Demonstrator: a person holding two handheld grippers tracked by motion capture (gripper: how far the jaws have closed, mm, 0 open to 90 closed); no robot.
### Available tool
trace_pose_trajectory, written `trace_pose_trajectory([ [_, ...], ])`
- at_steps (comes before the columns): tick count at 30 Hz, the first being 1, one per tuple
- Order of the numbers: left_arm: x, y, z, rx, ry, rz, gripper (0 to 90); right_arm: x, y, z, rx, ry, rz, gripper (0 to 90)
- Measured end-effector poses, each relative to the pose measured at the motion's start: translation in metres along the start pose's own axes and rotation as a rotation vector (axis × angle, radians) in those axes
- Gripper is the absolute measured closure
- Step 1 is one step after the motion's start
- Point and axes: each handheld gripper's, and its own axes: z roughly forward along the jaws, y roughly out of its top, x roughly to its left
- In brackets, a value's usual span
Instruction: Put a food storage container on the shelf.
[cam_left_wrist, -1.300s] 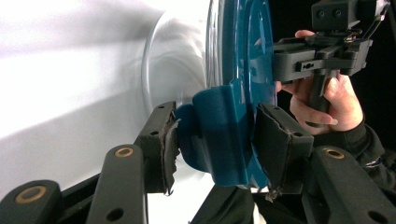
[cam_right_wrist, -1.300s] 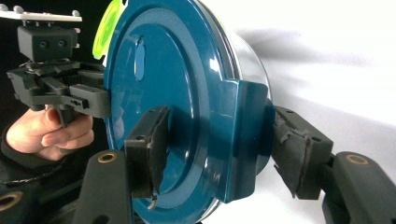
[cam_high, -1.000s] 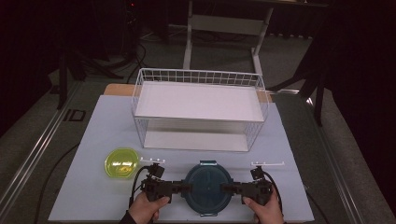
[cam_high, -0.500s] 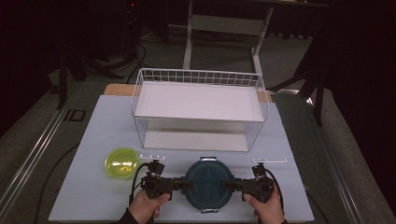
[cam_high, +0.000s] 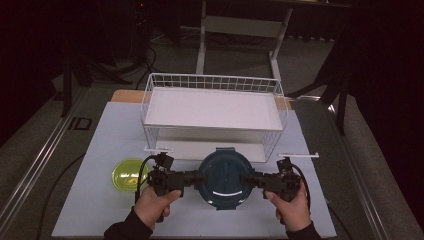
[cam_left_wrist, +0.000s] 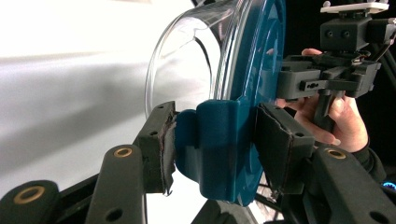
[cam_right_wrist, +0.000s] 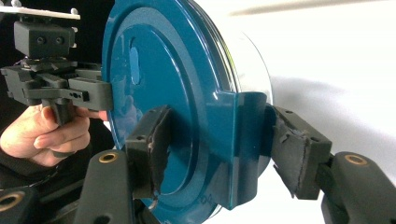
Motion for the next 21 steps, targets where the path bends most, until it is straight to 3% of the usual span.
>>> trace_pose_trajectory([
  [6,-0.018,0.037,-0.014,-0.048,0.004,0.050,50.8,0.018,0.037,-0.014,-0.045,-0.003,-0.044,40.4],
  [8,-0.020,0.041,-0.016,-0.050,0.005,0.051,50.8,0.021,0.044,-0.016,-0.049,-0.001,-0.046,40.4],
  [11,-0.022,0.063,-0.021,-0.061,-0.007,0.049,50.8,0.029,0.067,-0.019,-0.067,-0.010,-0.062,40.3],
  [21,-0.022,0.109,-0.026,-0.091,0.032,0.067,49.9,0.028,0.112,-0.014,-0.091,-0.002,-0.040,39.9],
])
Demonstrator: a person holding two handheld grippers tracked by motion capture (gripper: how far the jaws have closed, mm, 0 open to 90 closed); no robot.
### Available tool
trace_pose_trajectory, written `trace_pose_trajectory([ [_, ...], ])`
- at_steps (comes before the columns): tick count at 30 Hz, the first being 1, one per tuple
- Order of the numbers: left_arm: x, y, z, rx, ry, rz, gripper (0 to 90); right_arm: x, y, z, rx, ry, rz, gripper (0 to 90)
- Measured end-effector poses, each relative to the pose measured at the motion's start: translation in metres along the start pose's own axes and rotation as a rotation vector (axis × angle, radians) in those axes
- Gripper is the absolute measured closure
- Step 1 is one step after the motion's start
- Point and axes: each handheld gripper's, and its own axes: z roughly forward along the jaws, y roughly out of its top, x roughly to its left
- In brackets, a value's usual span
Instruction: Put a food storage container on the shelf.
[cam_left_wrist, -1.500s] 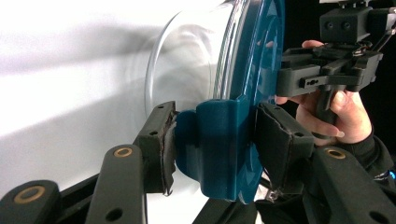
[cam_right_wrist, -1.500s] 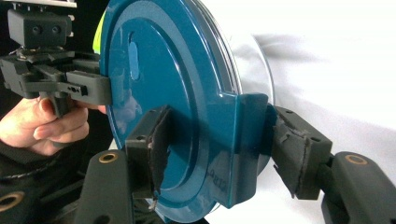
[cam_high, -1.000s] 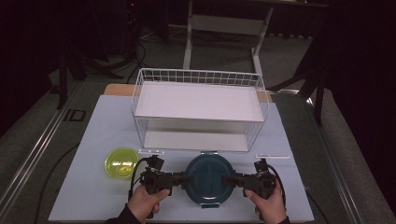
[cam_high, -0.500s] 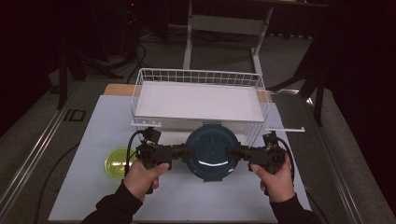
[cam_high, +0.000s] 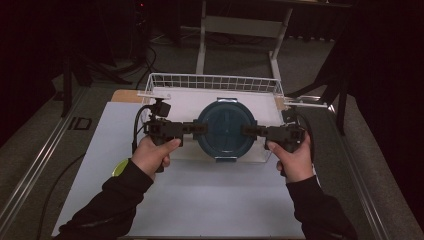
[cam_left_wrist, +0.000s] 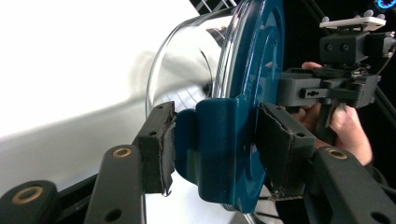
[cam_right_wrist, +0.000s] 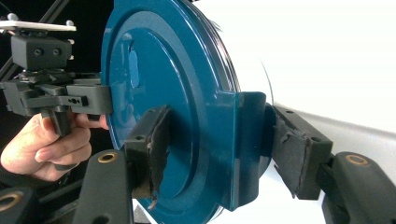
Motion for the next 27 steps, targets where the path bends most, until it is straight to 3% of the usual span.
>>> trace_pose_trajectory([
  [6,0.013,0.018,0.004,-0.005,0.000,-0.014,49.5,-0.003,0.020,0.010,0.002,-0.017,0.018,39.5],
  [11,0.024,0.029,0.006,-0.014,-0.026,-0.045,48.8,-0.003,0.032,0.015,0.001,-0.035,0.035,40.1],
  [17,0.037,0.040,0.011,-0.027,-0.067,-0.103,48.3,-0.007,0.052,0.019,0.022,-0.055,0.112,39.7],
  [22,0.045,0.043,0.017,-0.062,-0.073,-0.151,46.5,-0.014,0.059,0.024,0.020,-0.057,0.175,37.5],
  [27,0.052,0.045,0.022,-0.065,-0.077,-0.172,42.9,-0.016,0.066,0.034,0.021,-0.102,0.190,32.2],
])
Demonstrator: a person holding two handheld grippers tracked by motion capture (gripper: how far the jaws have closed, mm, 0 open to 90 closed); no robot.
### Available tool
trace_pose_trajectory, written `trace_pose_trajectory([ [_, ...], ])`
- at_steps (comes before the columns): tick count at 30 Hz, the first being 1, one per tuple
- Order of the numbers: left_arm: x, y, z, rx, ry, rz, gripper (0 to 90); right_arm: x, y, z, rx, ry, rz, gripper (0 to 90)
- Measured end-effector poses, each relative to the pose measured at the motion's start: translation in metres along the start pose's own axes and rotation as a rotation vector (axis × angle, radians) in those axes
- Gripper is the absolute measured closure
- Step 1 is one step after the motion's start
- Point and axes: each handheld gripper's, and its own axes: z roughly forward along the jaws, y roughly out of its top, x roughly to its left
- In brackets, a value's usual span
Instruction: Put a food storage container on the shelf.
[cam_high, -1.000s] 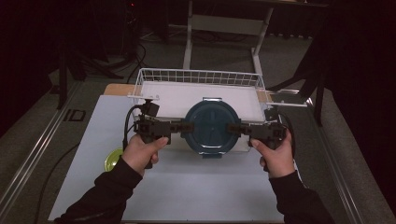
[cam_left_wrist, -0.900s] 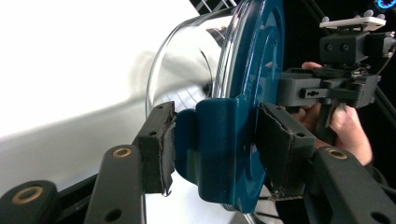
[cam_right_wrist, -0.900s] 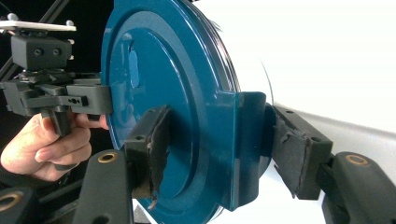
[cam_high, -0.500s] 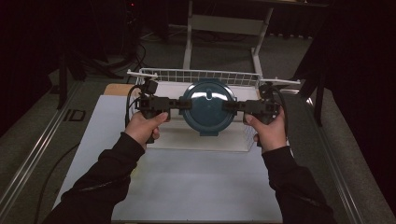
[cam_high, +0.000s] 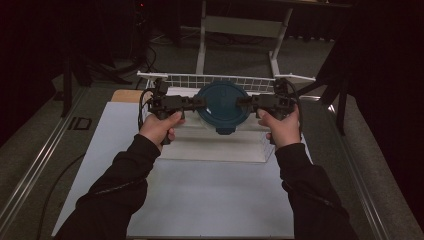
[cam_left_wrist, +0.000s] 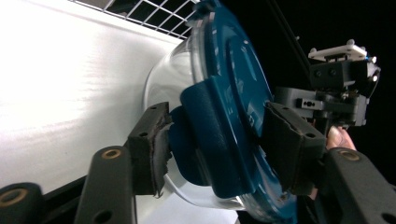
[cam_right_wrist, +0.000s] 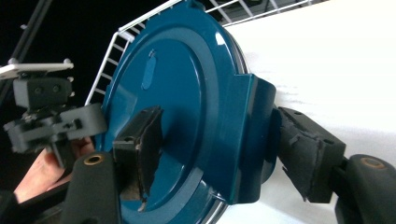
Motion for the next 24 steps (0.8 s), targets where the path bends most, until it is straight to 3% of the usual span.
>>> trace_pose_trajectory([
  [5,-0.001,0.001,0.005,-0.009,0.032,0.008,37.8,-0.003,0.006,0.008,0.014,-0.007,0.014,29.4],
  [9,-0.004,0.003,0.004,0.011,0.052,0.034,36.6,-0.002,0.007,0.007,0.016,-0.017,0.003,29.1],
  [14,-0.005,0.001,0.000,0.002,0.065,0.040,36.5,-0.004,0.007,0.002,-0.001,-0.024,-0.010,30.1],
  [18,-0.007,-0.002,-0.006,0.001,0.083,0.061,34.2,-0.004,0.004,-0.006,-0.013,-0.054,-0.057,30.1],
  [23,-0.009,-0.005,-0.014,-0.010,0.070,0.075,32.8,-0.004,-0.002,-0.014,-0.032,-0.081,-0.106,31.5],
  [24,-0.012,-0.009,-0.016,0.004,0.095,0.095,32.8,-0.004,-0.004,-0.016,-0.035,-0.094,-0.118,31.8],
])
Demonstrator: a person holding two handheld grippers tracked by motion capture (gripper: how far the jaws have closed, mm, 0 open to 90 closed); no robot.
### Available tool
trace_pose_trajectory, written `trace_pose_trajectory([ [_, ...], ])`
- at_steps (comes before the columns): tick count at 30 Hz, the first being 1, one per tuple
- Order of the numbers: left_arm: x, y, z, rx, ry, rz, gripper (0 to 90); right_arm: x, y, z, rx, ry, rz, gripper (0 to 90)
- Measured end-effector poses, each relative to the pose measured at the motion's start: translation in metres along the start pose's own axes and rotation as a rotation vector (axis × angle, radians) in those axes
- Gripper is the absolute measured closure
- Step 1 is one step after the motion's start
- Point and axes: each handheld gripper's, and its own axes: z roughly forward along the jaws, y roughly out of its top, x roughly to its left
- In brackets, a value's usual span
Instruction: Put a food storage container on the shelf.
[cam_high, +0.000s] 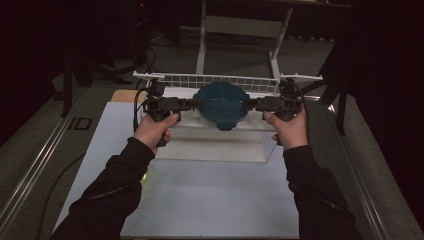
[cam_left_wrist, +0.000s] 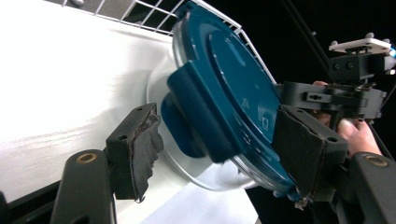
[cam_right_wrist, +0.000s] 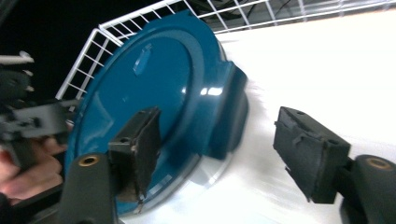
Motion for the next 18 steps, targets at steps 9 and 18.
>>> trace_pose_trajectory([
  [9,-0.018,-0.018,-0.017,-0.036,0.036,0.083,32.8,0.015,-0.027,-0.019,-0.088,0.013,-0.095,34.9],
  [18,-0.039,-0.055,-0.035,-0.090,0.055,0.269,29.9,0.030,-0.061,-0.032,-0.082,0.045,-0.191,48.1],
])
